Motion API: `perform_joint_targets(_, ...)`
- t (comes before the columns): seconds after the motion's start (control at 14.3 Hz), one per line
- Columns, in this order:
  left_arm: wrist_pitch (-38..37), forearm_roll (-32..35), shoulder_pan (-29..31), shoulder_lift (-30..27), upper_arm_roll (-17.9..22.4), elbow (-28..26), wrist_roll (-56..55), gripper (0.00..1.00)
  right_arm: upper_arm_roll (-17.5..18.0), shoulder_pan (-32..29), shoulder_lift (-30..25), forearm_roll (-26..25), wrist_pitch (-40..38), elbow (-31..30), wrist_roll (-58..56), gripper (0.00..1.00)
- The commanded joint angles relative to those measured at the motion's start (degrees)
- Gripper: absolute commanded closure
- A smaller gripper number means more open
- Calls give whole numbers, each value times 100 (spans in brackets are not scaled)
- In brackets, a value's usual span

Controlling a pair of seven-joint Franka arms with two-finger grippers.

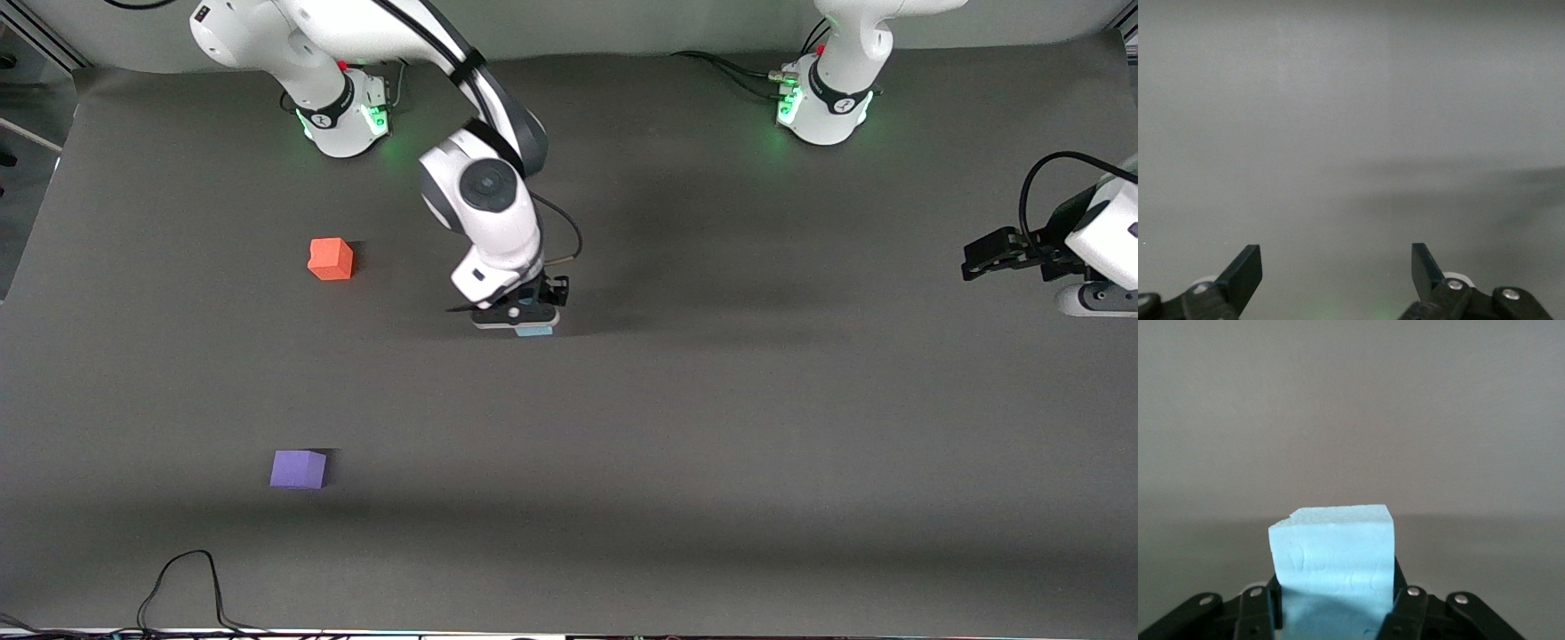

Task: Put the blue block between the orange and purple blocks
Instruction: 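Carry the blue cube with the right gripper toward the orange cube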

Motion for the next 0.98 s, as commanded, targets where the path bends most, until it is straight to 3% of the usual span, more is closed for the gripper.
perform_joint_targets(0.0, 15, 82, 15, -41, -45, -6, 66, 0, -1, -286, -233, 79, -1697, 1273, -153, 89)
perform_joint_targets(0.21, -12, 82, 33, -41, -45, -6, 66, 0, 16, -734, -251, 458, -2756, 2270, -497, 89)
perform_joint_targets(0.63, -56, 82, 7, -49, -45, 11, 48, 0, -115, -1517, -689, 440, -3512, 2527, -1585, 89)
perform_joint_targets(0.77, -56, 65, 7, -49, -45, 29, 22, 0, -543, -1650, -892, 397, -4022, 2439, -2330, 89)
perform_joint_targets(0.91, -91, 65, -2, -32, -53, 38, -5, 0, -1333, -1641, -1094, 396, -4243, 2185, -3462, 89)
